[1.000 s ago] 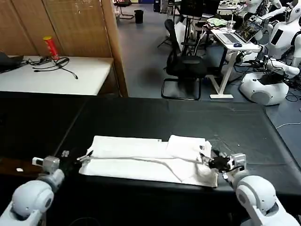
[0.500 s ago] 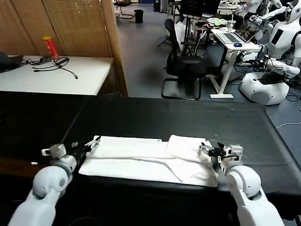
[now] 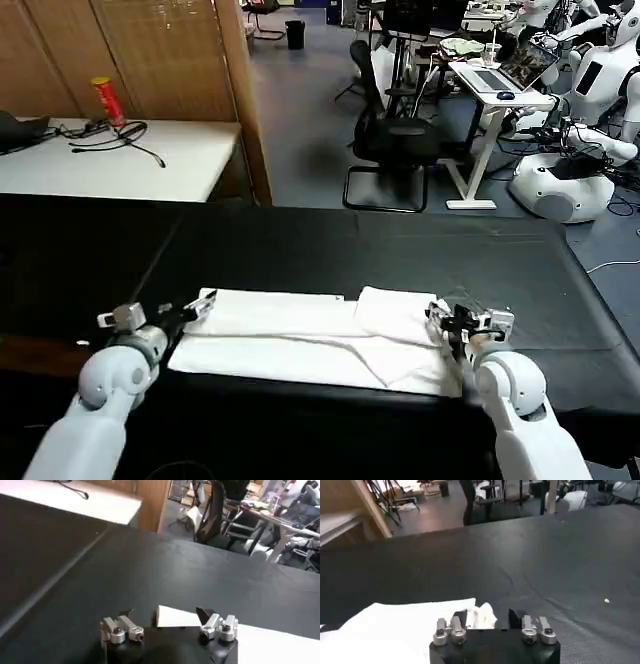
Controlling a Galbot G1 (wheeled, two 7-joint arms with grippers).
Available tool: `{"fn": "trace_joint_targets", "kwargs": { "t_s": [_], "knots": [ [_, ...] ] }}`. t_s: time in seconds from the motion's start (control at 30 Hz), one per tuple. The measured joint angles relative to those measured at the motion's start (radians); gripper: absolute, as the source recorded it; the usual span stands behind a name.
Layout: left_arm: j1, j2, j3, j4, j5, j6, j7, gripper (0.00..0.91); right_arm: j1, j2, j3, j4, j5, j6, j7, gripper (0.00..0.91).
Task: Fold and organize the clothes.
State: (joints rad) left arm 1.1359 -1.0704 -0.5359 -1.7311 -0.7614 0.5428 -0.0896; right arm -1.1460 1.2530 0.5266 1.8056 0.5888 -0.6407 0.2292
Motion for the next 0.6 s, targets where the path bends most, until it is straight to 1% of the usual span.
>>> {"fn": "trace_joint_targets", "kwargs": {
  "t_s": [0.07,0.17,0.2,0.23,0.3,0.4,0.5,0.6],
  "knots": [
    [-0.007,-0.005,0.008,0.013,0.017,-0.003,0.001,0.156,-0.003,0.006,0.0,-0.001,-0.003,0.001,0.0,0.332],
    [-0.019,-0.012,0.021,0.031,0.051,-0.013,0.009,0.137,-0.005,0.014,-0.001,-0.002,-0.007,0.001,-0.001,0.244],
    [-0.024,-0.014,0.025,0.039,0.057,-0.015,0.011,0.059,-0.005,0.017,-0.001,-0.003,-0.008,0.001,-0.001,0.156],
    [-0.029,-0.016,0.03,0.047,0.063,-0.017,0.012,0.0,-0.004,0.021,-0.002,-0.005,-0.012,0.003,-0.002,0.098],
    [-0.038,-0.019,0.039,0.06,0.078,-0.025,0.013,0.0,-0.001,0.025,-0.001,-0.01,-0.019,0.01,-0.004,0.078],
    [-0.051,-0.023,0.055,0.081,0.132,-0.057,0.022,0.0,0.011,0.028,-0.01,-0.026,-0.043,0.041,-0.007,0.059],
    [-0.067,-0.031,0.072,0.103,0.193,-0.085,0.027,0.0,0.028,0.027,-0.017,-0.048,-0.055,0.063,-0.007,0.059],
    [-0.088,-0.038,0.086,0.127,0.206,-0.101,0.027,0.0,0.055,0.022,-0.017,-0.075,-0.059,0.073,-0.009,0.059]
  ]
}}
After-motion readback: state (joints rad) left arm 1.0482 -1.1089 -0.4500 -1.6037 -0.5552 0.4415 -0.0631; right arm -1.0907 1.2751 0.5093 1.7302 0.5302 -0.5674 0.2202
